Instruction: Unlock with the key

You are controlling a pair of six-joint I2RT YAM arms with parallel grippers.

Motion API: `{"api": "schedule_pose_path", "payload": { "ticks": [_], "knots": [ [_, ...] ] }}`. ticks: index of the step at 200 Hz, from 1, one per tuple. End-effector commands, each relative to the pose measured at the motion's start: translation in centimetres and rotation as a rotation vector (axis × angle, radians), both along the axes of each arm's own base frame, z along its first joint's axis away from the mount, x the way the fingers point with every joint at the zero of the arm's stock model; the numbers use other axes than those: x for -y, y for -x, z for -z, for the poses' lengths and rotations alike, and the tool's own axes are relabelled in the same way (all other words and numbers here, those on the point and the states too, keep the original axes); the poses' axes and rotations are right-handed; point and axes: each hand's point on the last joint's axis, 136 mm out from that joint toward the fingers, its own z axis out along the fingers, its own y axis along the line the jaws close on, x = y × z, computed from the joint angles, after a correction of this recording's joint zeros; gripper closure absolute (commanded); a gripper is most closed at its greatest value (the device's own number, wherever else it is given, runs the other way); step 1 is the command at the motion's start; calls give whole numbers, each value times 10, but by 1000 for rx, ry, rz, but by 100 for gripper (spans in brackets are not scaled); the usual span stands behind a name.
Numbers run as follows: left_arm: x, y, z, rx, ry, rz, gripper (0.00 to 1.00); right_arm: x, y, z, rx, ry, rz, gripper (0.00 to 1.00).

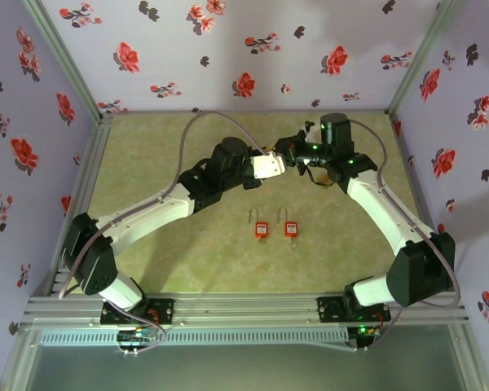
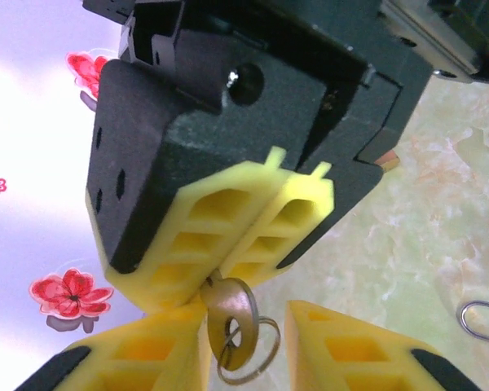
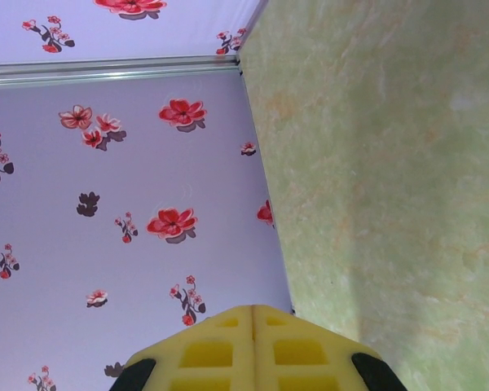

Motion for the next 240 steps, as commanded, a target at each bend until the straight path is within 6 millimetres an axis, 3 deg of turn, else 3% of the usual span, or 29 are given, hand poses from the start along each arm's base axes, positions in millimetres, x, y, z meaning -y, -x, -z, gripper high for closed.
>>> {"api": "schedule_pose_path", "payload": {
  "ticks": [1,110,181,240],
  "knots": [
    [7,0,-16,6,41,30,73,-5,12,-7,4,-20,-28,100],
    [26,14,-16,-29,38,113,100,-9,13,-4,-16,-23,-34,100],
    [42,38,-16,-127,70,178,100,-13,8,-1,-52,-45,-33,100],
    [39,47,-15,-246,143,141,100,-13,3,-4,-41,-43,-19,70]
  ]
}}
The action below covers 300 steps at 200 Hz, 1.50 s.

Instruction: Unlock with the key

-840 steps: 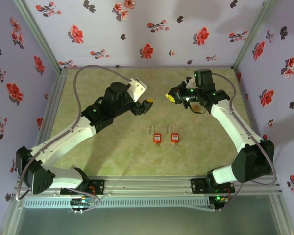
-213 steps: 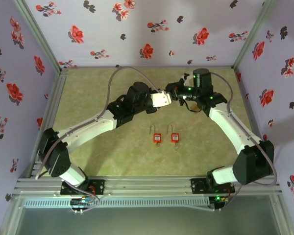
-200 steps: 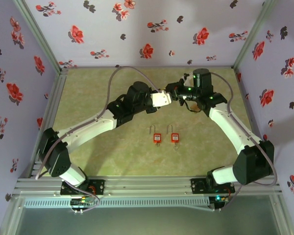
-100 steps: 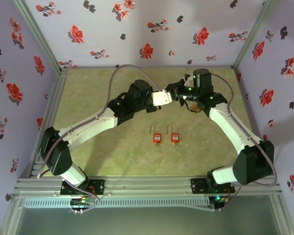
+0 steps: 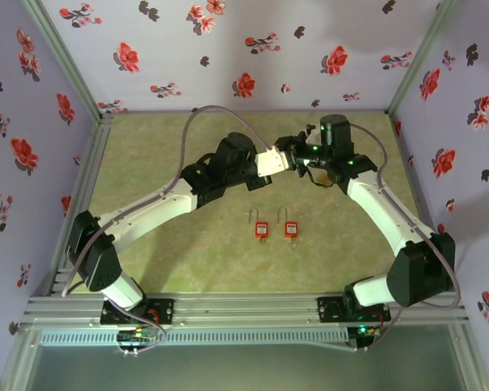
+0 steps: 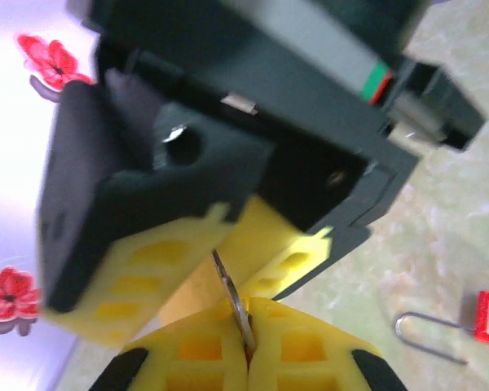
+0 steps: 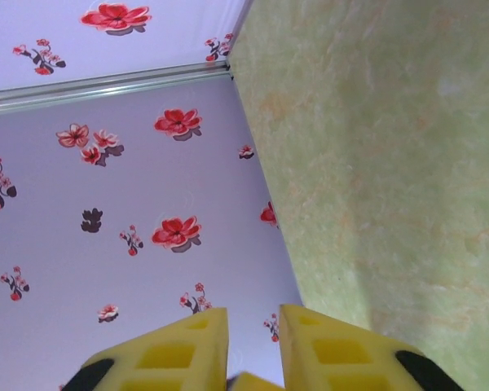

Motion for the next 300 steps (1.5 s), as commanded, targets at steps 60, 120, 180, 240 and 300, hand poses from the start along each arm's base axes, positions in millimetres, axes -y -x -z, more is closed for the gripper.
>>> {"api": "schedule_pose_path", "payload": {
  "ticks": [60,120,180,240,300],
  "knots": [
    [15,26,-19,-193,225,15,100,-7,1,-9,56,19,-33,53],
    [-1,14,-36,-307,447,-97,100,-1,4,-5,70,52,-13,51],
    [-10,8,-37,-399,563,-158,100,6,1,-7,86,67,31,53],
    [-16,-1,-31,-485,660,-221,100,9,3,-14,104,42,57,59],
    [-21,-11,-39,-662,837,-240,100,6,-3,-23,157,-37,81,63]
  ]
}}
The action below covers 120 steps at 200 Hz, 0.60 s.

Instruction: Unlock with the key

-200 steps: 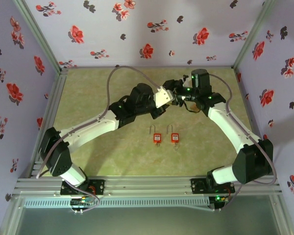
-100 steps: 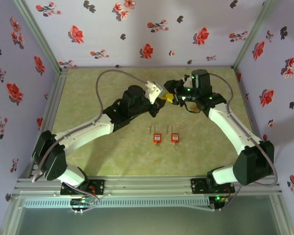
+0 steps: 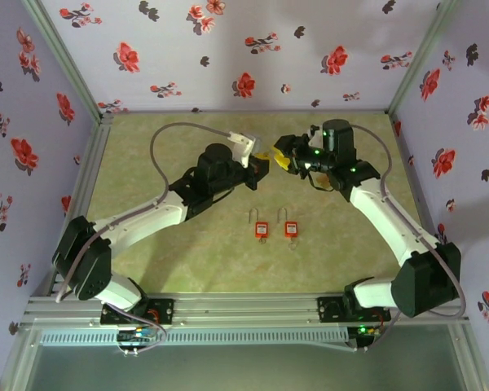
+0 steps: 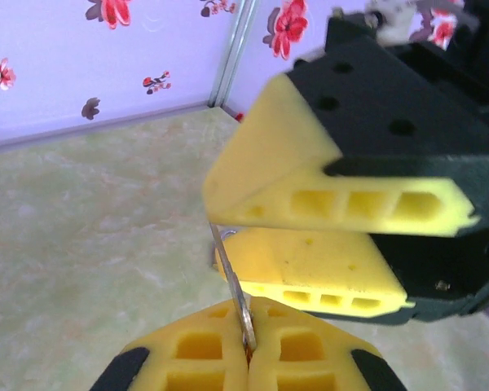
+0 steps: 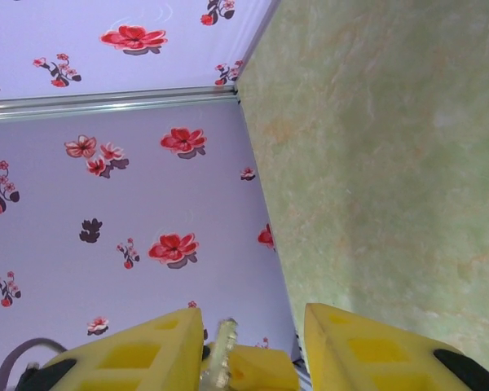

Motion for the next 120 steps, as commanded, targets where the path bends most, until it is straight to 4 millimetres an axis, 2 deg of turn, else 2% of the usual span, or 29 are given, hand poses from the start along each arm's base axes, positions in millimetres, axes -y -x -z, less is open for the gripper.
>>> {"api": "schedule_pose_path", "payload": {
  "ticks": [1,67,120],
  "knots": [
    [0,2,-30,-43,169,11,100,-2,-5,-19,75,-61,18,63],
    [12,5,-40,-161,335,65,100,-5,-26,-44,205,-199,67,61],
    [13,-2,-39,-203,378,60,100,-5,-24,-52,232,-231,82,67]
  ]
}}
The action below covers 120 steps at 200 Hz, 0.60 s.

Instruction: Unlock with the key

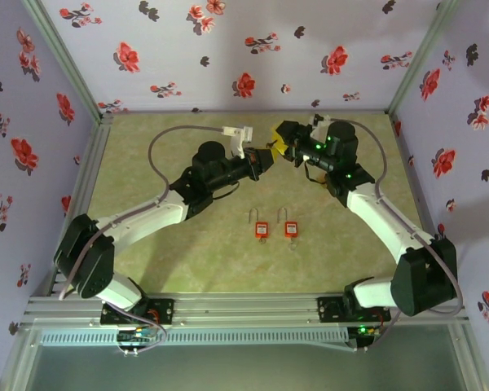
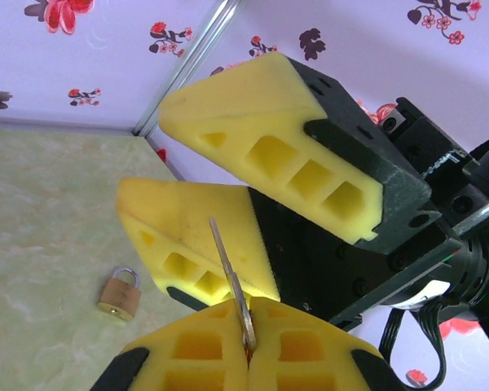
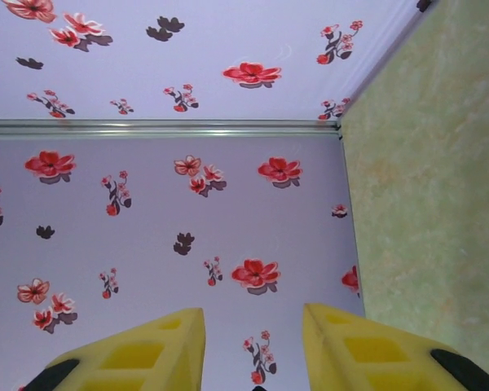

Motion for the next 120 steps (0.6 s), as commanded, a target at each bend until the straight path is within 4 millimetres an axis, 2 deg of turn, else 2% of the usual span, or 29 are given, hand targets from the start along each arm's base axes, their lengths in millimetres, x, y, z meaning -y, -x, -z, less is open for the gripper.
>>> {"api": "schedule_pose_path", "payload": {
  "ticks": [1,67,120],
  "knots": [
    [1,-6,-4,-22,63,6,100,-1,0,-8,36,-33,18,67],
    [0,-12,-2,-52,94,7,100,-8,4,-6,35,-30,6,78],
    [1,-8,-4,-22,92,33,100,-13,3,-4,20,-12,-5,100]
  ]
}}
